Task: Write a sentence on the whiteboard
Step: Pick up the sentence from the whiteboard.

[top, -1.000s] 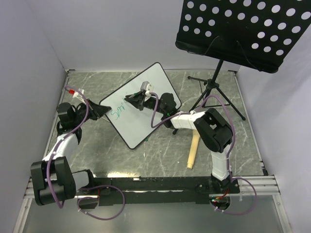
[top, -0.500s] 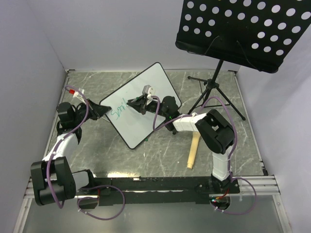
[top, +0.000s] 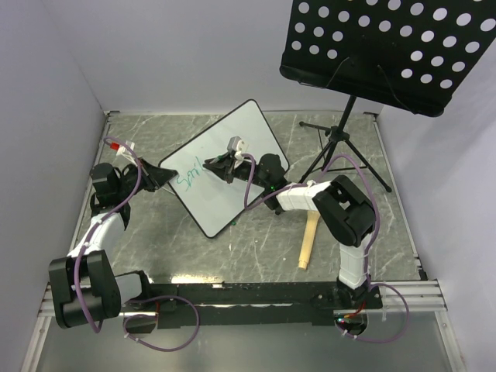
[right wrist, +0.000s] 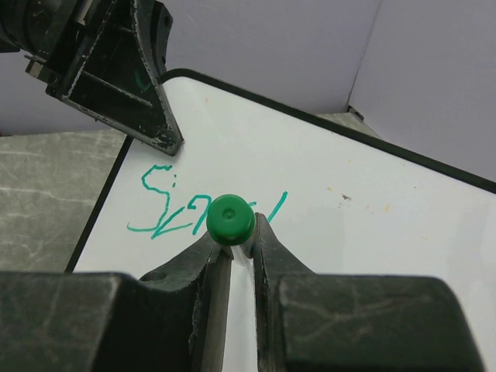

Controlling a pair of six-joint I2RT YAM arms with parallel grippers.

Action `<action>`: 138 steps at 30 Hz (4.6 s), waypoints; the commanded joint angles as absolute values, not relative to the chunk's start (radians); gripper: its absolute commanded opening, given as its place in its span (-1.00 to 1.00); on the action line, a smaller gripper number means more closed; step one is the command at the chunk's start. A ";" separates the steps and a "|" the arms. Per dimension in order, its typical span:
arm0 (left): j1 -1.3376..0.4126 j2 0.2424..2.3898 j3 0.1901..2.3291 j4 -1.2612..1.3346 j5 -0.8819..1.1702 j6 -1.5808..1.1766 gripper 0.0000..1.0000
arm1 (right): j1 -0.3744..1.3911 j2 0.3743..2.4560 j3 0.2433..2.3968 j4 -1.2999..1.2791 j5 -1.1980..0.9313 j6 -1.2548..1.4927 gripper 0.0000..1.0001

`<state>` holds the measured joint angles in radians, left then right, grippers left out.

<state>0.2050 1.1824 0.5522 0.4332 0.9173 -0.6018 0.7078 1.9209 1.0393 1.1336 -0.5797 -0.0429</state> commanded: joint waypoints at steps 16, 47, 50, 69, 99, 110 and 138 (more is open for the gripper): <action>0.195 1.192 0.555 0.384 0.850 -0.359 -0.98 | 0.692 1.833 1.061 1.175 -0.584 -0.012 -1.00; 0.195 1.195 0.557 0.383 0.850 -0.357 -0.98 | 0.681 1.922 1.100 1.132 -0.572 -0.037 -1.00; 0.196 1.192 0.555 0.383 0.850 -0.359 -0.98 | 0.678 1.925 1.100 1.126 -0.571 -0.037 -1.00; 0.195 1.187 0.557 0.377 0.850 -0.356 -0.98 | 0.664 1.957 1.129 1.098 -0.566 -0.032 -1.00; 0.195 1.190 0.555 0.382 0.851 -0.359 -0.98 | 0.647 1.979 1.192 1.063 -0.564 -0.025 -1.00; 0.196 1.190 0.554 0.382 0.851 -0.360 -0.98 | 0.675 1.974 1.183 1.065 -0.587 -0.028 -1.00; 0.195 1.186 0.555 0.379 0.851 -0.359 -0.98 | 0.699 1.924 1.040 1.111 -0.574 -0.046 -1.00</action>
<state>0.2070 1.1820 0.5552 0.4042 0.9104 -0.5949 0.6914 1.9488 1.0714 1.1378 -0.5762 -0.0261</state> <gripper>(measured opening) 0.070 0.189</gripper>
